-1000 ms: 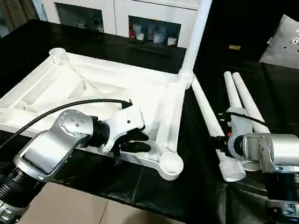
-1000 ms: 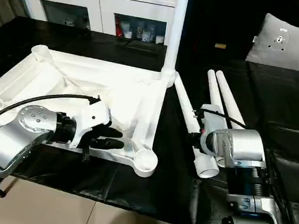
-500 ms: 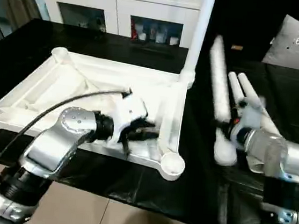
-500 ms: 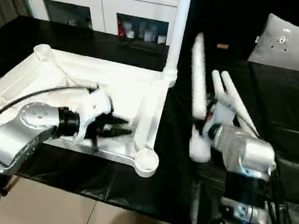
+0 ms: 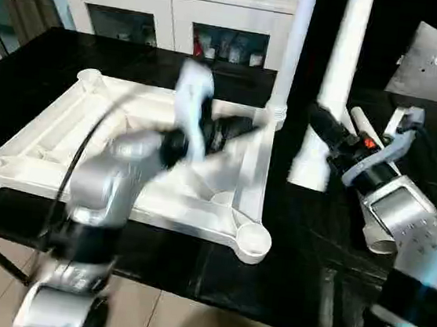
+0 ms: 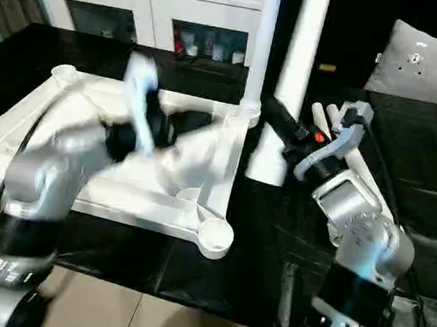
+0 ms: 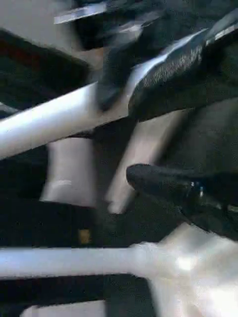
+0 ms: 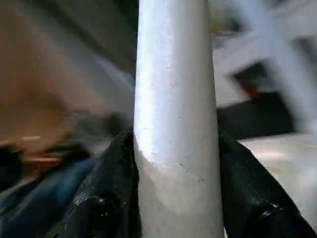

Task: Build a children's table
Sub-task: Pick table leg

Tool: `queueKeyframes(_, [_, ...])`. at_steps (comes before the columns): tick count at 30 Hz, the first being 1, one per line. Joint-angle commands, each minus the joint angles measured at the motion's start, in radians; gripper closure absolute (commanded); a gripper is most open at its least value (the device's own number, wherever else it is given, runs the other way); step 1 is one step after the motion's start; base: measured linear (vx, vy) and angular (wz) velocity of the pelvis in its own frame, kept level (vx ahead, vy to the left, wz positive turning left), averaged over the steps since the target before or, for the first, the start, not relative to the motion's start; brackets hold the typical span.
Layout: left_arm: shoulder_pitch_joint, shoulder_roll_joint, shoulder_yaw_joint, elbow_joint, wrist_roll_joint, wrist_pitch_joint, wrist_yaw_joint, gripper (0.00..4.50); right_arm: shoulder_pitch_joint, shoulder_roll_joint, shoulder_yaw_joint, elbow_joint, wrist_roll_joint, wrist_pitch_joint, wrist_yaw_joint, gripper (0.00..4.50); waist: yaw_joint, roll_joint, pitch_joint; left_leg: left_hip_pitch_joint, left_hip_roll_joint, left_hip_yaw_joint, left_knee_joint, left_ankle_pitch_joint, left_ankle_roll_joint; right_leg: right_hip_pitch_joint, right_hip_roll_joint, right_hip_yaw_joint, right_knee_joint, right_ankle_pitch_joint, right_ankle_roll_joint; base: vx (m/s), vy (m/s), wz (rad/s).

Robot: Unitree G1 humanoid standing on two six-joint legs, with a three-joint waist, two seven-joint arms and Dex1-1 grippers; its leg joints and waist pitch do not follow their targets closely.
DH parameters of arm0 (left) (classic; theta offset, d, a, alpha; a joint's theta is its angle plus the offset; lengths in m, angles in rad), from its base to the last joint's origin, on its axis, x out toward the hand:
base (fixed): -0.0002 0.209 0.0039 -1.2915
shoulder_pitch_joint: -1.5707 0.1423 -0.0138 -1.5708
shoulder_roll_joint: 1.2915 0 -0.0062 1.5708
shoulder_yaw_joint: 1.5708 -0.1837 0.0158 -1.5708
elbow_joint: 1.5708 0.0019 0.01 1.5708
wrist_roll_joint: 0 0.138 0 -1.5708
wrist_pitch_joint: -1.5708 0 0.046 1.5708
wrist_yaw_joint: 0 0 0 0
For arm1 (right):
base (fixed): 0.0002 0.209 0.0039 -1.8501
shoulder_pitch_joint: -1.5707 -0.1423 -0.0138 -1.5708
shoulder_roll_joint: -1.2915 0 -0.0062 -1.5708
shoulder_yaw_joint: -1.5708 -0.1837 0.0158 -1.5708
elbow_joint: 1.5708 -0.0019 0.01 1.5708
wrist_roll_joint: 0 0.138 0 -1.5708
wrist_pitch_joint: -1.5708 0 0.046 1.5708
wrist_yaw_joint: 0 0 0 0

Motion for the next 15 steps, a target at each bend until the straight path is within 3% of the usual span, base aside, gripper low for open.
queueKeyframes(1, [-0.004, -0.006, 0.041, 0.010, -0.057, 0.048, 0.031, 2.34, 0.006, -0.002, -0.004, -0.033, 0.057, 0.025, 0.035, 2.66, 0.009, -0.012, -0.074, 0.012, 0.041, -0.018, -0.051, -0.066, 0.057, 0.052, -0.079, 0.040, -0.073, -0.027, -0.246, 0.000, 0.000, 0.00])
queueKeyframes(2, [-0.017, -0.029, 0.068, 0.007, -0.107, 0.076, 0.042, 2.29, 0.020, -0.005, 0.008, -0.048, 0.084, 0.039, 0.054, 2.66, 0.009, -0.017, -0.074, 0.013, 0.041, -0.016, -0.053, -0.064, 0.053, 0.051, -0.075, 0.039, -0.073, -0.049, -0.235, 0.000, 0.000, 0.00])
queueKeyframes(3, [-0.026, -0.047, 0.084, -0.002, -0.149, 0.100, 0.046, 2.22, 0.035, -0.010, 0.024, -0.062, 0.100, 0.042, 0.068, 2.66, 0.014, -0.014, -0.074, 0.015, 0.042, -0.016, -0.052, -0.065, 0.052, 0.048, -0.077, 0.040, -0.077, -0.064, -0.230, 0.000, 0.000, 0.00])
queueKeyframes(8, [-0.048, -0.101, 0.126, -0.035, -0.263, 0.164, 0.074, 1.85, 0.068, -0.024, 0.063, -0.091, 0.136, 0.056, 0.095, 2.66, 0.022, -0.018, -0.072, 0.014, 0.044, -0.017, -0.055, -0.076, 0.034, 0.047, -0.078, 0.040, -0.082, -0.118, -0.205, 0.000, 0.000, 0.00])
queueKeyframes(12, [-0.060, -0.117, 0.129, -0.046, -0.301, 0.199, 0.087, 1.48, 0.087, -0.048, 0.101, -0.113, 0.153, 0.069, 0.123, 2.66, 0.028, -0.019, -0.069, 0.012, 0.042, -0.018, -0.058, -0.079, 0.030, 0.045, -0.078, 0.041, -0.088, -0.152, -0.172, 0.000, 0.000, 0.00])
queueKeyframes(14, [-0.059, -0.114, 0.119, -0.045, -0.298, 0.201, 0.088, 1.42, 0.095, -0.058, 0.125, -0.119, 0.135, 0.057, 0.126, 2.66, 0.028, -0.018, -0.069, 0.012, 0.043, -0.019, -0.059, -0.077, 0.025, 0.045, -0.077, 0.041, -0.090, -0.160, -0.156, 0.000, 0.000, 0.00])
queueKeyframes(15, [-0.055, -0.106, 0.098, -0.046, -0.282, 0.202, 0.090, 1.17, 0.112, -0.087, 0.191, -0.131, 0.064, 0.009, 0.126, 2.66, 0.029, -0.014, -0.070, 0.011, 0.044, -0.021, -0.059, -0.074, 0.020, 0.045, -0.078, 0.041, -0.090, -0.157, -0.147, 0.000, 0.000, 0.00])
